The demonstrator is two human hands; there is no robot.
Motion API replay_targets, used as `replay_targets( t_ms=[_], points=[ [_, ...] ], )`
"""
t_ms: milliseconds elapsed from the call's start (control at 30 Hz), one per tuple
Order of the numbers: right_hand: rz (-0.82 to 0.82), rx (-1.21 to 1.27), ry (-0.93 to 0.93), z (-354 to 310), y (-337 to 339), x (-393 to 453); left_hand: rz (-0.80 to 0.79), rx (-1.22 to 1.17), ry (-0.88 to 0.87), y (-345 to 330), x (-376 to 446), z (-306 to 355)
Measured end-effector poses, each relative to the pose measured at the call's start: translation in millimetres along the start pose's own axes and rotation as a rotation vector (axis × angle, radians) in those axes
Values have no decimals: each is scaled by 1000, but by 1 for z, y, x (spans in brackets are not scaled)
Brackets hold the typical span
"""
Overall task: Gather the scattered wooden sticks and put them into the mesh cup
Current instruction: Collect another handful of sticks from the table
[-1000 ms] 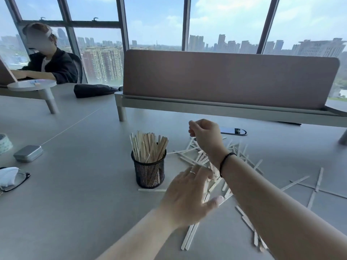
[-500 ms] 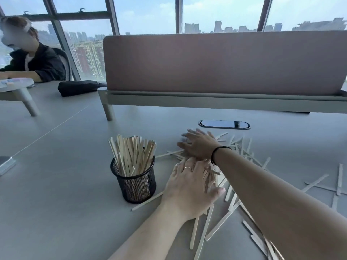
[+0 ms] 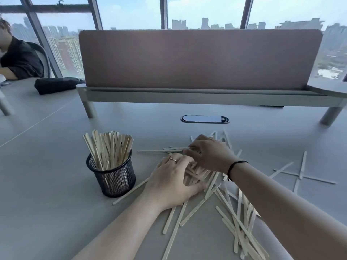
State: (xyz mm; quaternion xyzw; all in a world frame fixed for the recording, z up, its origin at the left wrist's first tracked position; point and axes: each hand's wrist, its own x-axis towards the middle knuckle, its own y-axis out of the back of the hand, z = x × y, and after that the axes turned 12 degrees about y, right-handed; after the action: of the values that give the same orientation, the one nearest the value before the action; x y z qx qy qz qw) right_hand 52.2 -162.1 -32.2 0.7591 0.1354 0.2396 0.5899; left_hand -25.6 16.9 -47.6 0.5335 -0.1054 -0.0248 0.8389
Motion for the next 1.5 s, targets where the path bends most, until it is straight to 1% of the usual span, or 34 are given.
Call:
replay_targets(
  t_ms=[67, 133, 200, 267, 333, 433, 500, 600, 633, 700, 767, 800, 867, 933, 1033, 1233, 1367, 1500],
  points=[
    [19, -16, -3, 2, 3, -22, 8, 15, -8, 3, -2, 3],
    [31, -24, -19, 4, 7, -41, 14, 39, 55, 6, -2, 4],
    [43, -15, -39, 4, 10, -56, -37, 58, 153, 8, -2, 3],
    [37, 9, -55, 2, 13, -67, -95, 102, 199, 9, -3, 3],
    [47, 35, -67, -2, 17, -77, -111, 135, 185, 11, -7, 5],
    [128, 37, -116, -1, 26, -95, -103, 105, 155, 18, -16, 10],
    [223, -10, -217, 9, 32, -111, -111, 81, 143, 25, -24, 12],
    [345, -80, -501, 39, 38, -138, -175, 65, 143, 33, -35, 12],
    [347, -86, -613, 49, 39, -148, -198, 56, 139, 34, -37, 10],
    [268, -60, -794, 64, 39, -165, -211, 47, 100, 32, -36, 3],
    [158, -20, -865, 71, 35, -173, -241, 98, 32, 26, -33, -3],
    [126, -9, -862, 72, 32, -174, -270, 126, -5, 24, -34, -4],
    [122, 5, -808, 70, 29, -171, -320, 142, -55, 23, -39, -2],
    [126, -9, -716, 64, 28, -165, -327, 91, -64, 25, -44, 1],
    [90, -35, -591, 54, 26, -158, -277, -14, -24, 27, -47, 2],
    [84, 13, -442, 43, 26, -151, -206, -107, -9, 23, -42, -2],
    [86, 28, -389, 34, 24, -148, -172, -75, -8, 20, -39, -2],
    [122, 121, -410, 19, 24, -147, -173, -61, -25, 19, -39, -2]
  ],
)
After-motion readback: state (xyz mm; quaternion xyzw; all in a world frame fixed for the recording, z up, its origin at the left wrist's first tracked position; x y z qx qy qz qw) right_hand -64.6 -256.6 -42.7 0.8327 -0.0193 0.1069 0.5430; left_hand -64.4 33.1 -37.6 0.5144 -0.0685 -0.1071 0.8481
